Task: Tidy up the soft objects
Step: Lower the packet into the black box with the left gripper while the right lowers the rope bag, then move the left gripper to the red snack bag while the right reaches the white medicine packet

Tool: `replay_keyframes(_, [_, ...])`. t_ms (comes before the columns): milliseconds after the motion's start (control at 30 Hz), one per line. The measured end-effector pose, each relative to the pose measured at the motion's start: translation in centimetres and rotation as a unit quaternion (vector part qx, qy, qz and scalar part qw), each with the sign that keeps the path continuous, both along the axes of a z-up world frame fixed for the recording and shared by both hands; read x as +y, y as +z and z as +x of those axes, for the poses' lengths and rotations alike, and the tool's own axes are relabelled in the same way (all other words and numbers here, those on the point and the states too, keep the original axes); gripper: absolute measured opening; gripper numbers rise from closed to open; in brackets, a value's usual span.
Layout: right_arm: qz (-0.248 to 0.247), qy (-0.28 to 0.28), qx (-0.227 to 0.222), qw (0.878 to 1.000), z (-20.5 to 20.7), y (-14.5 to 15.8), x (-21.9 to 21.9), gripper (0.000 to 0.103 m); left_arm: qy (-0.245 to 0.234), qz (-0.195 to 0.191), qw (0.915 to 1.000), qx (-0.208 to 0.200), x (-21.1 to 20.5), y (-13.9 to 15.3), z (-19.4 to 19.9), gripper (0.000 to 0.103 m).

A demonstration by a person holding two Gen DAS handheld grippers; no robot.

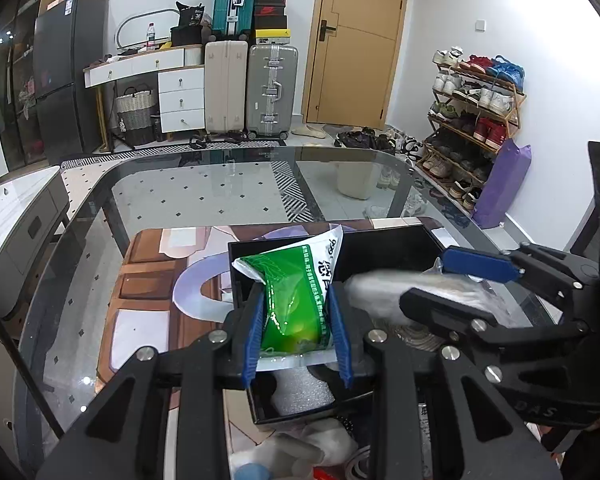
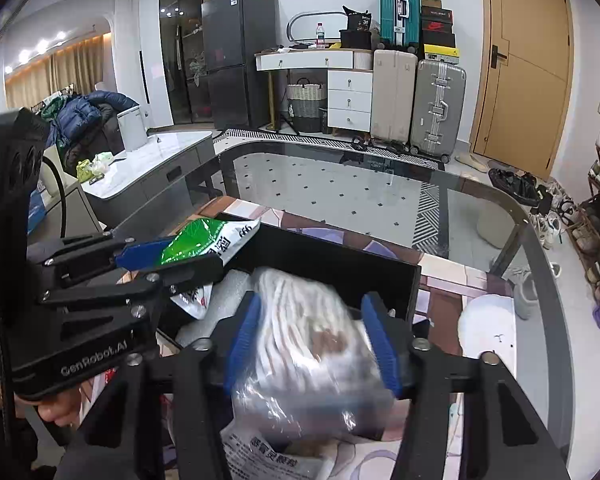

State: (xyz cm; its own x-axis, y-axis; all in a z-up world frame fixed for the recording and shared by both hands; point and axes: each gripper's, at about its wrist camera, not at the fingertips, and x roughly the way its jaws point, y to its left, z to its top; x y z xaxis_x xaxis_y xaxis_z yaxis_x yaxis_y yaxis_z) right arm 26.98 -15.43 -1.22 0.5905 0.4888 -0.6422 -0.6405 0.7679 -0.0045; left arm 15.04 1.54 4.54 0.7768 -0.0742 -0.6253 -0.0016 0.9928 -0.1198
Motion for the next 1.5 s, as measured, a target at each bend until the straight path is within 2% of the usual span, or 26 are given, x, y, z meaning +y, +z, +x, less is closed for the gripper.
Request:
replay_keyframes(100, [-0.004,-0.004,-0.004,1.000,-0.2,0.1,-0.4,0.067,-0.002,-0.001,1.0000,0.000,0.1,0.0,0.0,0.029])
replay_keyframes(200, [-0.007,-0.011,-0.008,1.000,-0.5,0.0,-0.8,0.076,-0.005,0.000,1.0000,0.005,-0.1,-0.3,0.3,0.029])
replay_keyframes(467, [-0.007,-0.016,0.004,1.000,-0.3,-0.8,-1.2,0.077,-0.015,0.007,0.9998,0.011,-0.4,-0.8,0.5,0.029])
replay_keyframes(667, [-0.018,-0.020,0.009,1.000,0.7,-1.7,-0.6,0.082,-0.020,0.011,0.9997,0.013,-0.7,-0.9,0.5,0.030])
replay_keyframes(800, [-0.008,-0.020,0.008,1.000,0.7,-1.7,-1.0,0.083,-0.027,0.017,0.9994,0.016,-1.0,-1.0,0.4,0.034])
replay_keyframes(933, [0.004,-0.034,-0.002,0.999,-0.1,-1.2,-2.2,0.094,-0.024,0.016,0.9995,0.011,-0.8,-0.5,-0.1,0.050])
replay_keyframes(967, [0.010,-0.036,-0.002,0.999,-0.4,-1.0,-2.6,0.094,-0.021,0.014,0.9996,0.009,-0.8,-0.3,-0.2,0.057])
replay_keyframes(1033, [0.025,-0.040,0.001,0.999,-1.1,-0.7,-3.6,0.097,-0.018,0.011,0.9998,0.003,-0.6,0.2,-0.8,0.062])
replay_keyframes(1067, [0.029,-0.044,0.002,0.999,-1.5,-0.6,-3.8,0.100,-0.018,0.010,0.9998,0.001,-0.5,0.3,-1.1,0.070])
replay_keyframes(1100, [0.035,-0.049,0.002,0.998,-2.0,-0.5,-4.2,0.102,-0.017,0.009,0.9998,-0.002,-0.4,0.5,-1.6,0.086])
replay_keyframes(1167, [0.048,-0.055,0.007,0.997,-2.9,-0.4,-5.0,0.102,-0.010,0.005,0.9999,-0.012,-0.1,1.0,-2.6,0.103])
replay_keyframes(1300, [0.064,-0.067,0.022,0.995,-4.2,-0.7,-6.0,0.102,-0.001,-0.002,1.0000,-0.005,0.4,1.1,-3.6,0.103])
replay_keyframes(1500, [0.074,-0.075,0.044,0.993,-6.9,-1.7,-6.7,0.102,-0.011,-0.014,0.9998,-0.004,1.2,0.7,-5.9,0.103])
